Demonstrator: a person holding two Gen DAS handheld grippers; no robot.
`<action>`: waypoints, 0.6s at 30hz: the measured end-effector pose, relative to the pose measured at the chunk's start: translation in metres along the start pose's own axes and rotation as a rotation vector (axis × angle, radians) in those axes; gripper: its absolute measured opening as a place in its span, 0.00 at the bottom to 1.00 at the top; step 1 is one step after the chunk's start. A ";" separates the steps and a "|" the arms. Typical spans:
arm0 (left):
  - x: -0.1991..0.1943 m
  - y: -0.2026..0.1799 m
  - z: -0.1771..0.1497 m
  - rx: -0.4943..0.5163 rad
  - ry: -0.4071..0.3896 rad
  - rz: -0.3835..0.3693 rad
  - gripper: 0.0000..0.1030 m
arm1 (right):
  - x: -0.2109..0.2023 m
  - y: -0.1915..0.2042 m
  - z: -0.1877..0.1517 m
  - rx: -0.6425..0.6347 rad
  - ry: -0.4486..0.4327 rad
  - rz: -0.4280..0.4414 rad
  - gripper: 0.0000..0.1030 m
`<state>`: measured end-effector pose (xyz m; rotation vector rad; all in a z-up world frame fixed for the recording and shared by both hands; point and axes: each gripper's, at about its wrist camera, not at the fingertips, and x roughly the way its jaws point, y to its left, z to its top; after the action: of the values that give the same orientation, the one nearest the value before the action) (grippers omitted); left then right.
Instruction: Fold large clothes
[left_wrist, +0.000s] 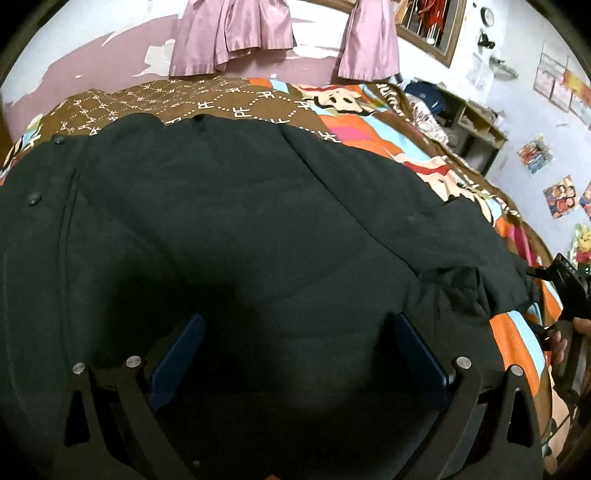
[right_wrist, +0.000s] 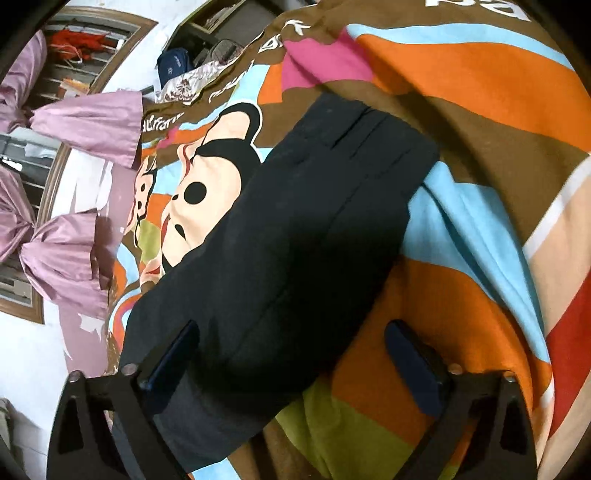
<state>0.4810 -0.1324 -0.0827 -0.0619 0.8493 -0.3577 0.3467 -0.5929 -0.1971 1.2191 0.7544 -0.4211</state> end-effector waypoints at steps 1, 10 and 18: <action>0.000 0.001 -0.002 0.001 -0.003 -0.008 0.98 | 0.001 0.001 0.000 0.006 0.013 0.019 0.72; 0.002 -0.003 -0.010 0.000 -0.026 -0.018 0.98 | -0.014 0.030 0.000 -0.037 -0.057 0.075 0.11; -0.004 0.008 -0.010 -0.036 -0.052 -0.096 0.98 | -0.055 0.141 -0.035 -0.411 -0.248 0.060 0.08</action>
<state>0.4732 -0.1226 -0.0882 -0.1459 0.8029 -0.4294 0.3916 -0.5212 -0.0672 0.7843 0.5546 -0.3393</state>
